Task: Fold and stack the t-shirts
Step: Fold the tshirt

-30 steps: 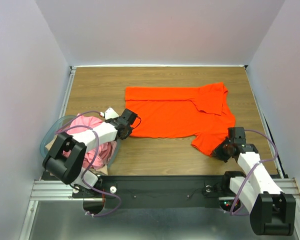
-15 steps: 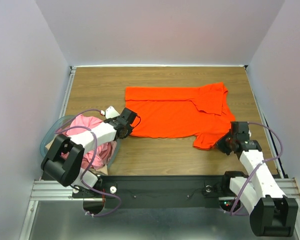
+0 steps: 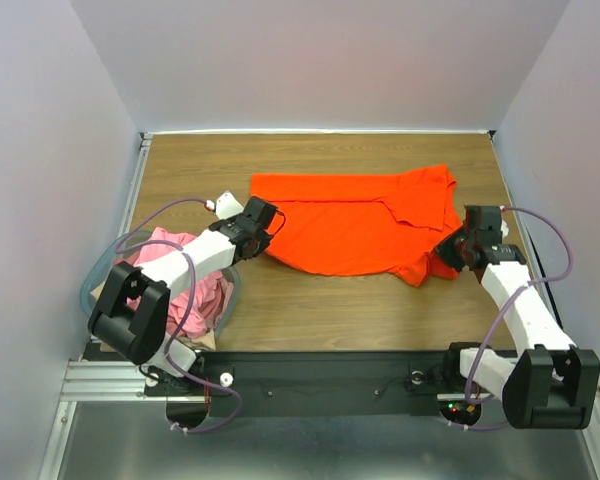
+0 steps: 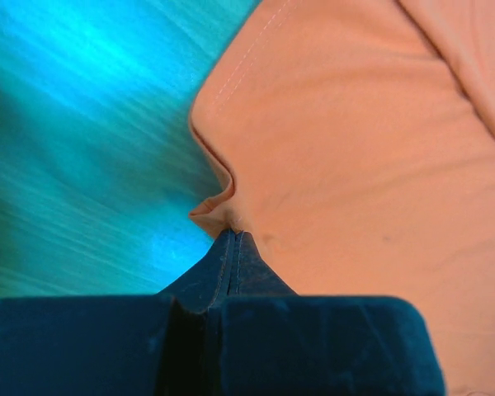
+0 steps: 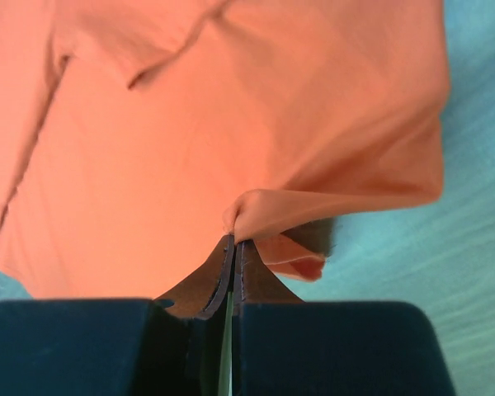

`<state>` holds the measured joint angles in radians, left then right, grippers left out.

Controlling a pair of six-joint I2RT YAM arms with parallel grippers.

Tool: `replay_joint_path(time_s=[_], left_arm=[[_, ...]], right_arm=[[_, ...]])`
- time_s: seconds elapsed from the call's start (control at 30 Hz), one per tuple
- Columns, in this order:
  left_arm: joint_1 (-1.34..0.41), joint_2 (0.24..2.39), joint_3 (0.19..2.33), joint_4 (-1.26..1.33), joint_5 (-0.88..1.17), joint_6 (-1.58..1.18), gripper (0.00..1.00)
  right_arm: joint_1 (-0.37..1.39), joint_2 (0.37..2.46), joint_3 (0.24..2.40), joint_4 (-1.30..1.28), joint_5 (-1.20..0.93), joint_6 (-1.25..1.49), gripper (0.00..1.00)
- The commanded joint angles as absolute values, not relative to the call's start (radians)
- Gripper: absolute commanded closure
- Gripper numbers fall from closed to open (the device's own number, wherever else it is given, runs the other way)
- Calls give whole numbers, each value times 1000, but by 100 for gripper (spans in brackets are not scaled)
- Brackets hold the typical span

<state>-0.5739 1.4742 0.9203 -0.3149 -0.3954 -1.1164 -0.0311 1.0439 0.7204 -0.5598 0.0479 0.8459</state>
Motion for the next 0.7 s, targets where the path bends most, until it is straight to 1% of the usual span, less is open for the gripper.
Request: replay_joint_path(time_s=[0.0,0.23,0.5,0.67], left_arm=[[-545,1496,998,-341,-414,-1063,100],[-496,1565,1092,-344,-388,-1011,100],[-457,1661,1225,-376,-391,-968,100],[-427,1697,1270,-371,-380,-960,100]], right_arm=[[-23,1112,819,-474,90,858,100],[-23,1216,963,-457,153,842,100],[-28,1364,1092,-445,175,796,100],[-34,1442,1172,-436,189,772,100]])
